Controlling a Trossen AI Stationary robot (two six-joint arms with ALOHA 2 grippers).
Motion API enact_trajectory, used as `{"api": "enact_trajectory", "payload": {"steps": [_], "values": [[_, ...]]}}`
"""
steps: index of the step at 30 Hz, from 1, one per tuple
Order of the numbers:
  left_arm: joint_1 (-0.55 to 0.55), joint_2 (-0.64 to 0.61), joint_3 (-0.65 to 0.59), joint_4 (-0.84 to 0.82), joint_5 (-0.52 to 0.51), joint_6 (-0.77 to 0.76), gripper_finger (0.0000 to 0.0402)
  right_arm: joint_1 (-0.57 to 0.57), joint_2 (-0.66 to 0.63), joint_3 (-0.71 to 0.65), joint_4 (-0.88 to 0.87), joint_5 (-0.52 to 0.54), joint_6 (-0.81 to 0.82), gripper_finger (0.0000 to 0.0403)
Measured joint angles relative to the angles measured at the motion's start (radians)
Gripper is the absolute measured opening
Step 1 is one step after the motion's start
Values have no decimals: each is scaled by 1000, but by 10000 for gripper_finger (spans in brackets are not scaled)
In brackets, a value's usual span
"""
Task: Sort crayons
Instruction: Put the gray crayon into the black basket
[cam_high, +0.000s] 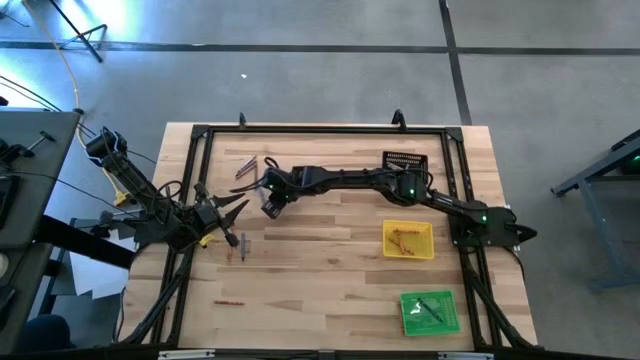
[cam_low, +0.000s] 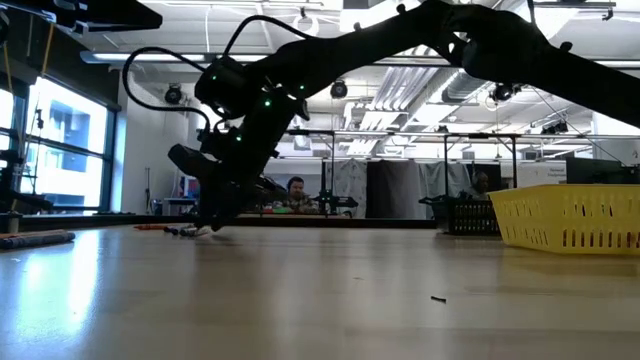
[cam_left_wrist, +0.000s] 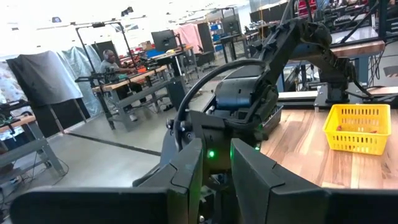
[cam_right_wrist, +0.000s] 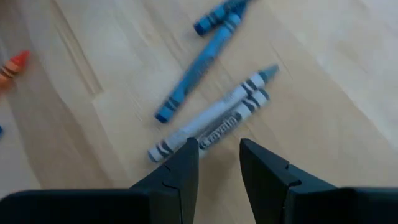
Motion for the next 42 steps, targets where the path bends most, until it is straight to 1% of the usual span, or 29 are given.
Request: {"api": "enact_trajectory", "payload": {"steps": [3, 11, 22, 28, 33, 40, 42], "values": [[0, 0, 0, 0, 0, 0, 74, 5, 0, 0, -20, 25, 1, 112], [0, 0, 0, 0, 0, 0, 74, 19, 0, 0, -7, 25, 18, 112], [0, 0, 0, 0, 0, 0, 74, 12, -1, 0, 9, 27, 51, 112], [0, 0, 0, 0, 0, 0, 74, 25, -1, 0, 56, 27, 75, 112], [0, 0, 0, 0, 0, -1, 74, 31, -2, 0, 45, 77, 70, 112], [0, 0, 0, 0, 0, -1, 74, 31, -2, 0, 43, 83, 69, 112], [0, 0, 0, 0, 0, -1, 74, 31, -1, 0, 43, 104, 69, 112]]}}
